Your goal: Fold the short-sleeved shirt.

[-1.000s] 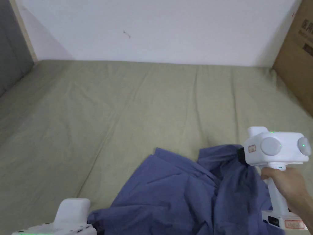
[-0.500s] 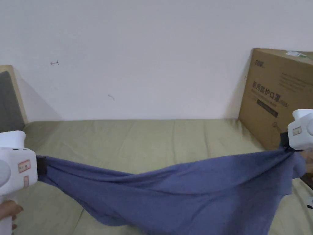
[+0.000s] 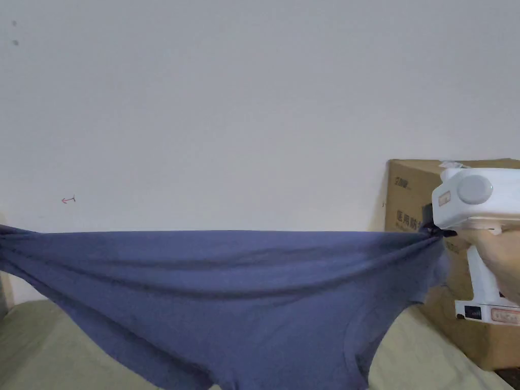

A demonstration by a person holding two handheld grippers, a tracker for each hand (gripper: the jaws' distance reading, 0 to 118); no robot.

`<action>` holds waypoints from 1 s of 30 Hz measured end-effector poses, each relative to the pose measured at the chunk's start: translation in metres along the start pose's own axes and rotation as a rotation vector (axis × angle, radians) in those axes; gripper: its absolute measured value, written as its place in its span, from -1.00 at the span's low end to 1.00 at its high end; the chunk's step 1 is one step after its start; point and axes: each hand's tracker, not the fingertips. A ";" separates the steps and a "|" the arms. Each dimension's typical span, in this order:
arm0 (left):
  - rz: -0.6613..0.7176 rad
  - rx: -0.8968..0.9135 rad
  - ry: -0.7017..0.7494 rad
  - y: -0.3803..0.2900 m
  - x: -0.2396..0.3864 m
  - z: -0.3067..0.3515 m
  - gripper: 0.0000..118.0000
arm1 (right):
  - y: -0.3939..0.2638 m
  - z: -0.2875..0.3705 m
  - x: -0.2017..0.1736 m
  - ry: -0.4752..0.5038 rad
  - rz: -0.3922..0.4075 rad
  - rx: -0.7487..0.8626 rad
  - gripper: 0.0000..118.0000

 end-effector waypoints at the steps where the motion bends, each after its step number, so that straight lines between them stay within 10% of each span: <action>1: 0.002 0.000 0.001 -0.004 -0.003 0.002 -0.96 | -0.001 -0.003 -0.004 0.004 0.003 0.006 -0.96; 30: -0.081 -0.697 0.068 -0.426 -0.090 0.059 -0.96 | -0.433 -0.044 0.042 -0.062 0.011 -0.633 -0.96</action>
